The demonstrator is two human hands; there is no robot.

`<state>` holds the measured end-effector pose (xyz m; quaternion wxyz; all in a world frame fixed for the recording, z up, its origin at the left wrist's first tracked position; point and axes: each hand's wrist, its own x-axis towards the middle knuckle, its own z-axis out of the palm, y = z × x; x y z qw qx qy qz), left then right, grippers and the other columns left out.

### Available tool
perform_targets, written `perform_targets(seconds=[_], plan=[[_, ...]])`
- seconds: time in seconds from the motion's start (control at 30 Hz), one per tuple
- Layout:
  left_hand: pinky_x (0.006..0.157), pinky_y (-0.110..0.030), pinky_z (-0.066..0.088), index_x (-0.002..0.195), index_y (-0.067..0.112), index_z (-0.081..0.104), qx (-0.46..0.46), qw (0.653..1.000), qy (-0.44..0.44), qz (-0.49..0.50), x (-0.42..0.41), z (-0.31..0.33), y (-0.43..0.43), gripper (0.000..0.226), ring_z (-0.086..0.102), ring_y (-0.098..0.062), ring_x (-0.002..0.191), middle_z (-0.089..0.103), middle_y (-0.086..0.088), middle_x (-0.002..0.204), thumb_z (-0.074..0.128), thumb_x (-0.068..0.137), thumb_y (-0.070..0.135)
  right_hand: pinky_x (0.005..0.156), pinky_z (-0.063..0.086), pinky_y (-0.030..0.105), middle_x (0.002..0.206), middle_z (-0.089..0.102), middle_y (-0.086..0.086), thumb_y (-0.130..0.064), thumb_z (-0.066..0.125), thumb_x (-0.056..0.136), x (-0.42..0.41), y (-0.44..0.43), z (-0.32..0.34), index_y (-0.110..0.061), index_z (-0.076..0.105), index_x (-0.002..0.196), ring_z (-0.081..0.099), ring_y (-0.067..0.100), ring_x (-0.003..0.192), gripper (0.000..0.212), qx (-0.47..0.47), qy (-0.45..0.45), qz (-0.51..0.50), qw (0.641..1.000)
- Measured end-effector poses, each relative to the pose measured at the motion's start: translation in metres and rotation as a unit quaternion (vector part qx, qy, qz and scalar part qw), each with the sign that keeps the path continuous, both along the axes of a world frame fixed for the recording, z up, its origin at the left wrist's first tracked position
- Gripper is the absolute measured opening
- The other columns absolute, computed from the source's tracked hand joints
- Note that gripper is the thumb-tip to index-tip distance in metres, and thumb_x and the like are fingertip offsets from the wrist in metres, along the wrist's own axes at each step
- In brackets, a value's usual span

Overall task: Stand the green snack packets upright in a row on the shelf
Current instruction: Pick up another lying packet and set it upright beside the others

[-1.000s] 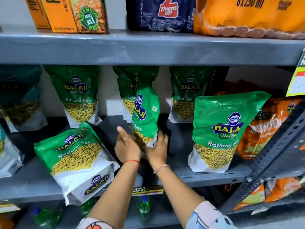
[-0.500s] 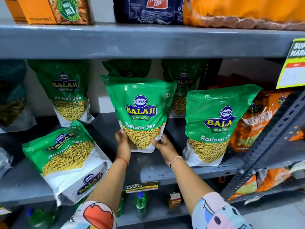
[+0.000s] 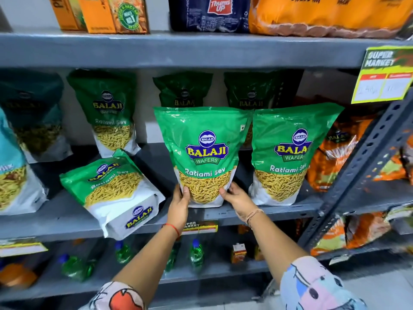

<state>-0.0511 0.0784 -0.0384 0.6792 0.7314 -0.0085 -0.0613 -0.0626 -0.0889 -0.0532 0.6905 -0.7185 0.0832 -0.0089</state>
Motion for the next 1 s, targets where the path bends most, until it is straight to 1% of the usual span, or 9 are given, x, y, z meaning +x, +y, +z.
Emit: perform_targets(seconds=[0.17, 0.37, 0.5, 0.63, 0.73, 0.8, 0.87, 0.93, 1.0], plan=[[0.111, -0.033, 0.025, 0.144, 0.012, 0.026, 0.003, 1.0, 0.008, -0.004, -0.002, 0.003, 0.0, 0.048, 0.034, -0.024, 0.137, 0.038, -0.01, 0.148, 0.032, 0.1, 0.029, 0.105, 0.027, 0.027, 0.122, 0.046, 0.002, -0.01, 0.047, 0.091, 0.0, 0.0, 0.004, -0.003, 0.038, 0.13, 0.041, 0.014, 0.116, 0.04, 0.0, 0.001, 0.003, 1.0], [0.112, -0.03, 0.022, 0.146, 0.012, 0.023, 0.0, 1.0, 0.024, 0.0, -0.005, 0.003, 0.001, 0.051, 0.031, -0.023, 0.139, 0.034, -0.009, 0.151, 0.033, 0.099, 0.03, 0.111, 0.032, 0.036, 0.123, 0.053, 0.009, -0.01, 0.051, 0.089, 0.0, 0.001, 0.0, -0.011, 0.048, 0.116, 0.047, 0.018, 0.115, 0.027, -0.001, -0.009, 0.002, 1.0], [0.113, -0.025, 0.021, 0.146, 0.016, 0.025, 0.043, 0.998, -0.025, 0.03, -0.026, 0.011, 0.015, 0.051, 0.031, -0.017, 0.14, 0.032, -0.005, 0.152, 0.038, 0.098, 0.031, 0.103, 0.039, 0.019, 0.137, 0.047, 0.009, -0.009, 0.055, 0.086, -0.016, 0.009, -0.004, -0.008, 0.038, 0.133, 0.044, 0.015, 0.123, 0.05, 0.012, -0.067, -0.038, 0.997], [0.089, -0.003, 0.042, 0.111, 0.022, 0.061, 0.002, 0.98, -0.169, 0.107, -0.071, 0.034, 0.054, 0.038, 0.06, 0.008, 0.103, 0.069, 0.0, 0.11, 0.052, 0.081, 0.043, 0.097, 0.045, 0.043, 0.112, 0.06, 0.002, -0.046, 0.051, 0.085, -0.062, 0.045, 0.002, -0.019, 0.058, 0.112, 0.055, 0.013, 0.108, 0.04, -0.126, -0.208, -0.273, 0.931], [0.074, -0.006, 0.044, 0.099, 0.011, 0.067, 0.038, 0.942, -0.224, 0.247, -0.061, 0.053, 0.112, 0.042, 0.065, -0.003, 0.083, 0.067, -0.005, 0.089, 0.053, 0.078, 0.044, 0.089, 0.047, 0.037, 0.104, 0.055, -0.002, -0.046, 0.044, 0.088, -0.058, 0.105, 0.039, -0.019, 0.059, 0.103, 0.054, 0.01, 0.1, 0.034, -0.166, -0.367, -0.201, 0.893], [0.077, -0.022, 0.042, 0.098, 0.0, 0.067, 0.12, 0.93, -0.169, 0.304, -0.034, 0.056, 0.155, 0.04, 0.062, -0.028, 0.093, 0.064, -0.021, 0.097, 0.062, 0.083, 0.037, 0.094, 0.046, 0.035, 0.115, 0.05, 0.0, -0.038, 0.048, 0.086, -0.034, 0.146, 0.064, -0.017, 0.058, 0.108, 0.054, 0.015, 0.104, 0.032, -0.18, -0.356, -0.113, 0.91], [0.073, -0.032, 0.044, 0.082, -0.002, 0.064, 0.145, 0.95, 0.006, 0.276, -0.003, 0.049, 0.191, 0.049, 0.061, -0.04, 0.094, 0.062, -0.032, 0.098, 0.072, 0.074, 0.045, 0.107, 0.033, 0.035, 0.131, 0.043, 0.011, -0.035, 0.047, 0.087, 0.007, 0.177, 0.08, -0.009, 0.056, 0.116, 0.046, 0.025, 0.121, 0.04, -0.215, -0.24, -0.052, 0.945], [0.056, -0.032, 0.054, 0.087, 0.002, 0.062, 0.039, 0.972, 0.18, 0.143, 0.014, 0.043, 0.211, 0.065, 0.057, -0.032, 0.076, 0.059, -0.022, 0.082, 0.077, 0.055, 0.056, 0.107, 0.024, 0.029, 0.139, 0.043, 0.017, -0.033, 0.041, 0.093, 0.049, 0.194, 0.086, -0.003, 0.052, 0.122, 0.034, 0.03, 0.133, 0.044, -0.28, -0.061, 0.016, 0.958], [0.05, -0.031, 0.056, 0.099, 0.011, 0.059, -0.066, 0.961, 0.268, 0.03, 0.026, 0.039, 0.218, 0.047, 0.046, -0.025, 0.071, 0.05, -0.013, 0.086, 0.072, 0.07, 0.046, 0.101, 0.034, 0.032, 0.127, 0.055, 0.016, -0.035, 0.033, 0.095, 0.081, 0.199, 0.088, -0.004, 0.055, 0.117, 0.047, 0.03, 0.121, 0.043, -0.302, 0.064, 0.076, 0.948]])
